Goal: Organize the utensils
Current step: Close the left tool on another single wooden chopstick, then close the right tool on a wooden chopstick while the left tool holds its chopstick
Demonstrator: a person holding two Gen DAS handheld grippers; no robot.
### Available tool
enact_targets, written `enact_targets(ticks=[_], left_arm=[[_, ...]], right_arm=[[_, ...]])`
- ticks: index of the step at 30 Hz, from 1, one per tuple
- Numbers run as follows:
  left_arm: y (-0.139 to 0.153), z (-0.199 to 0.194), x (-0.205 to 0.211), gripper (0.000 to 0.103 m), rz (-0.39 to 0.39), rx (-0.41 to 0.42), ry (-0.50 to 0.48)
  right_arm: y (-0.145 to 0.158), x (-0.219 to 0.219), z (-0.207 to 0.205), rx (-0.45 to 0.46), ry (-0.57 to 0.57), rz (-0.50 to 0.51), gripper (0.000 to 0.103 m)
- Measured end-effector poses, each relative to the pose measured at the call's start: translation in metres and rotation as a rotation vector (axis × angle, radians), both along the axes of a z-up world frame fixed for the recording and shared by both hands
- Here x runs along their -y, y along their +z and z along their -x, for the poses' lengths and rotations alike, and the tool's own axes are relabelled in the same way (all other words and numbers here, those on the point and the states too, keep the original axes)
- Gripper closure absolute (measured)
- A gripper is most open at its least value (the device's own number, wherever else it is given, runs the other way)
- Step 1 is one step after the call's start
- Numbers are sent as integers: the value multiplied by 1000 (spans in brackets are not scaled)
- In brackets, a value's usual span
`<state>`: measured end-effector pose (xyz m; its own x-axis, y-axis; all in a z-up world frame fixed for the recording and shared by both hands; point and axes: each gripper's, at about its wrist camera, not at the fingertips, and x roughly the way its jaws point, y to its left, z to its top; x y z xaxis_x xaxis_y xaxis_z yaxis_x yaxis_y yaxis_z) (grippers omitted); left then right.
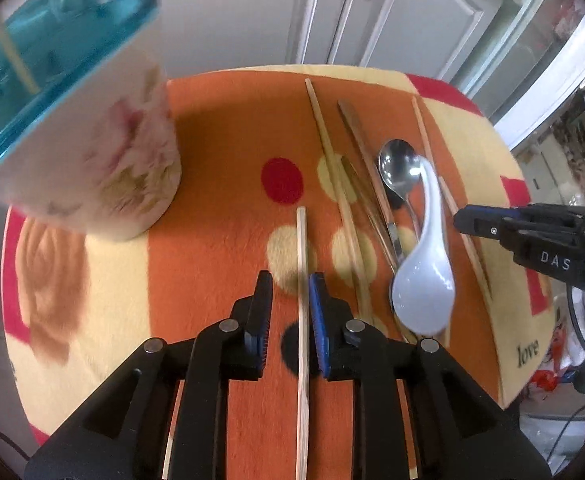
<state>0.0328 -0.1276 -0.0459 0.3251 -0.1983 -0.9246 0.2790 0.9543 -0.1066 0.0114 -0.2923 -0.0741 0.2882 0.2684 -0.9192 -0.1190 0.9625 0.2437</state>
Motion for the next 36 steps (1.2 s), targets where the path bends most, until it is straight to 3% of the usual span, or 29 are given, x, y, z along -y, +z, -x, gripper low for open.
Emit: enact_targets(ticks=[10, 12, 15, 20, 26, 31, 33, 36], left_arm=[[-9, -14, 18, 87, -39, 3, -4], [-9, -17, 20, 99, -14, -11, -18], [-4, -19, 9, 99, 71, -46, -8], [17, -10, -11, 99, 136, -19, 2], [42, 3, -21, 99, 163, 28, -9], [50, 10, -25, 99, 176, 43, -3], [52, 12, -25, 99, 178, 47, 0], [53, 12, -24, 99, 178, 50, -1]], right_arm=[[-3, 0, -16, 14, 4, -23, 93], [-2, -4, -18, 15, 15, -13, 94], [1, -8, -15, 22, 35, -12, 96], [21, 0, -1, 62, 37, -41, 97], [40, 3, 15, 96, 60, -56, 97], [30, 6, 9, 66, 30, 3, 96], [23, 6, 5, 47, 18, 2, 94], [11, -1, -1, 22, 23, 26, 78]])
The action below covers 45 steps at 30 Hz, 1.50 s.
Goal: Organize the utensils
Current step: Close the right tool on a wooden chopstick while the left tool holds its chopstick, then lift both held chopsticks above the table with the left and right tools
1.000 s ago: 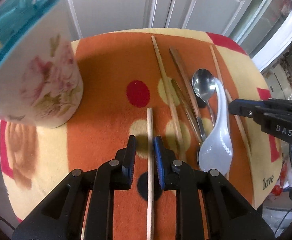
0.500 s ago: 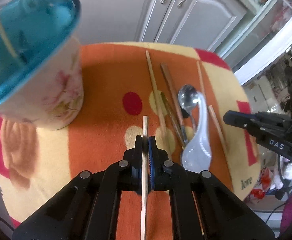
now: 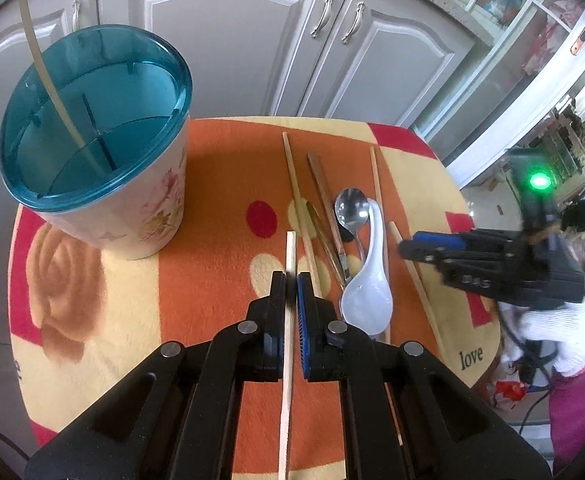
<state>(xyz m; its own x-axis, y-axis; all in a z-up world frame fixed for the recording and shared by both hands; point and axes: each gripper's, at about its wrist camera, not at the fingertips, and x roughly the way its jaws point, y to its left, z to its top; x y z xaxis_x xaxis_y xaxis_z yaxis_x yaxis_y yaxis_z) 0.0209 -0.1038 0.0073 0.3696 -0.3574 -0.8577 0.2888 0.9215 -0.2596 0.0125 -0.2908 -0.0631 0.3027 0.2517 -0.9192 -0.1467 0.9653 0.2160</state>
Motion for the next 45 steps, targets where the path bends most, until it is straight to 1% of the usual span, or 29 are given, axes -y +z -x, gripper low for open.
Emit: enact_targets(ticks=[1, 3, 4, 5, 7, 10, 17, 23, 26, 28, 30, 32, 34, 36, 39, 40, 42, 43, 45], left_arm=[[1, 0, 0, 99, 1, 0, 1], [4, 2, -3, 99, 1, 2, 2], [5, 3, -3, 99, 1, 4, 3], [6, 3, -3, 99, 2, 5, 6], [8, 4, -4, 99, 6, 8, 7], [16, 8, -9, 99, 18, 26, 7], [44, 24, -24, 99, 53, 86, 9], [74, 36, -34, 99, 81, 149, 5], [83, 42, -37, 99, 85, 173, -5], [86, 44, -38, 99, 82, 178, -1], [85, 45, -40, 99, 91, 172, 5], [85, 47, -42, 99, 93, 173, 8], [85, 48, -41, 99, 94, 172, 4], [86, 48, -41, 99, 92, 172, 3], [85, 46, -41, 99, 94, 164, 7], [85, 46, -41, 99, 94, 163, 8], [85, 45, -41, 99, 93, 162, 7], [85, 45, -40, 99, 93, 162, 5], [84, 45, -40, 99, 90, 162, 4]], right_arm=[[-2, -1, -1, -4, 1, 4, 74], [-10, -6, -6, -20, 11, 40, 74], [-12, -7, -7, -18, 19, 58, 79], [-11, -9, -7, 9, 25, 78, 89], [-12, -9, -8, 18, 30, 92, 96], [-5, -2, -3, 18, 36, 51, 97], [53, 18, 30, 118, 38, -60, 97], [100, 21, 54, 209, 67, -120, 97], [120, 12, 64, 255, 90, -145, 97], [125, 5, 65, 277, 105, -114, 97], [121, 4, 64, 277, 95, -90, 97], [107, 9, 58, 242, 62, -76, 97], [86, 11, 50, 194, 35, -11, 95], [57, 8, 42, 129, 38, 45, 95], [22, 6, 35, 45, 41, 47, 94], [12, 3, 32, 26, 41, 58, 91], [-3, 1, 26, 2, 26, 65, 81], [-5, 0, 25, 1, 24, 57, 75], [-11, -2, 21, -14, 23, 55, 74]])
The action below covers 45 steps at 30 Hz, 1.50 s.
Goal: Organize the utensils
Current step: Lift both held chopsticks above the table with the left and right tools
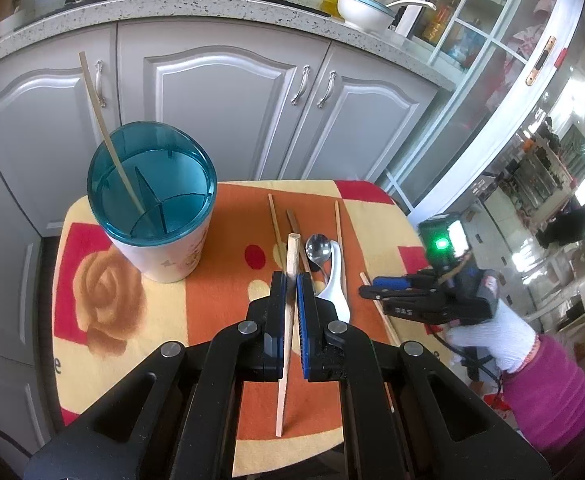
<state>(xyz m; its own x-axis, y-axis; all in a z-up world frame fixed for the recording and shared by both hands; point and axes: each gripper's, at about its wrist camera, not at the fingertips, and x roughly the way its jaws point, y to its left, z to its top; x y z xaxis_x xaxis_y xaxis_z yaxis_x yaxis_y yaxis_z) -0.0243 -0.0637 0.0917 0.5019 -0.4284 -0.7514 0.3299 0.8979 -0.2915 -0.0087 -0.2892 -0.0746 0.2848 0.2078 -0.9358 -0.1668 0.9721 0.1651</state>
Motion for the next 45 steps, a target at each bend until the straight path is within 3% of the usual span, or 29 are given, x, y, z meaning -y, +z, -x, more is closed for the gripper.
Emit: enact_targets(ticks=[1, 5, 10, 15, 21, 26, 27, 28, 29, 31, 35, 38, 41, 45], left_arm=[[0, 0, 0, 99, 0, 0, 1], [0, 0, -1, 99, 7, -4, 4], [7, 5, -8, 99, 20, 6, -1], [16, 13, -14, 99, 35, 21, -11], [21, 18, -17, 99, 33, 33, -18], [20, 19, -17, 99, 42, 31, -14], [20, 19, -17, 99, 39, 31, -13], [20, 18, -17, 99, 37, 30, -11], [19, 17, -18, 99, 35, 29, -9], [18, 15, -19, 99, 34, 23, -3], [13, 14, -21, 99, 31, 3, 4], [9, 13, -20, 99, 30, -12, 7], [9, 13, -18, 99, 33, -9, 4], [7, 11, -19, 99, 37, -15, 1]], right_arm=[[-4, -2, -2, -8, 5, 8, 74], [-3, -8, -5, 36, 29, 71, 96], [15, 4, 5, 49, 23, -29, 97], [73, 18, 28, 150, 34, -143, 98], [120, 19, 54, 250, 82, -154, 98], [83, 10, 43, 158, 71, -47, 93], [69, 9, 41, 134, 73, -35, 88], [57, 7, 41, 112, 76, -27, 72], [45, 4, 40, 87, 81, -21, 65], [24, -1, 37, 47, 87, -14, 65], [1, -11, 26, 26, 91, 42, 83], [-7, -23, 17, 15, 128, 76, 87], [-7, -30, 12, 43, 149, 97, 97], [3, -23, 16, 42, 147, 49, 98]])
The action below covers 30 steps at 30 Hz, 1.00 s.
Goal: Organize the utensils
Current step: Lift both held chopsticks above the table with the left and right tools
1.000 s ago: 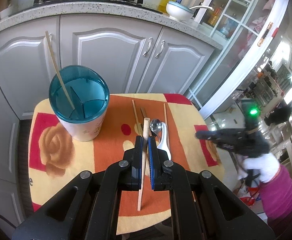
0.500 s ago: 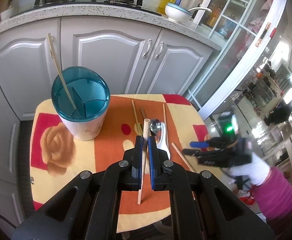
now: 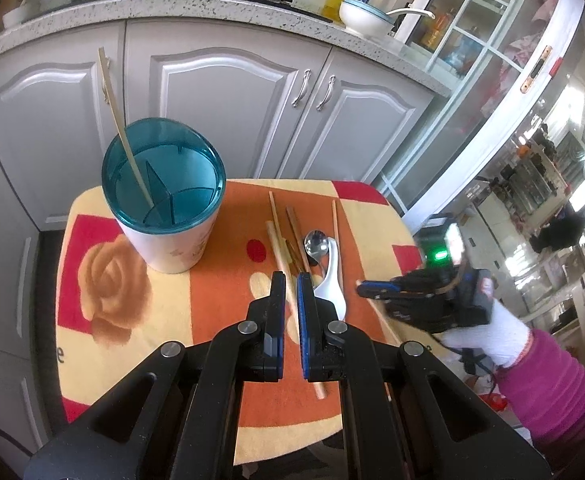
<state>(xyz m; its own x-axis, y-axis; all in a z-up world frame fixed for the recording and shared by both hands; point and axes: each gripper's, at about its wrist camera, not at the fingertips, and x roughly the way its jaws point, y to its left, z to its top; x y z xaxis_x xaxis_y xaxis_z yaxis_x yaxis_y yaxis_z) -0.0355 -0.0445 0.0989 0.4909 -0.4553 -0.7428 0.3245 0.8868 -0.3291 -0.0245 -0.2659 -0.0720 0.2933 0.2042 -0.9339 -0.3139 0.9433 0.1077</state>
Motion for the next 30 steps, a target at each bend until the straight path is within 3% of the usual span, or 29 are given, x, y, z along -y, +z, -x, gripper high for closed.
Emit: enact_targets(ticks=[6, 9, 14, 25, 30], left_arm=[[-19, -7, 18, 99, -25, -48, -25], [-36, -19, 38, 96, -53, -77, -29], [-75, -51, 69, 93, -82, -152, -2], [-147, -96, 119, 93, -308, -260, -30], [-155, -101, 116, 93, -287, -271, -18]], right_arm=[[41, 28, 15, 59, -58, -154, 98], [52, 38, 18, 79, -85, -178, 98], [57, 47, 14, 94, -123, -223, 98], [55, 59, 4, 92, -130, -289, 98], [53, 60, 0, 88, -119, -301, 98]])
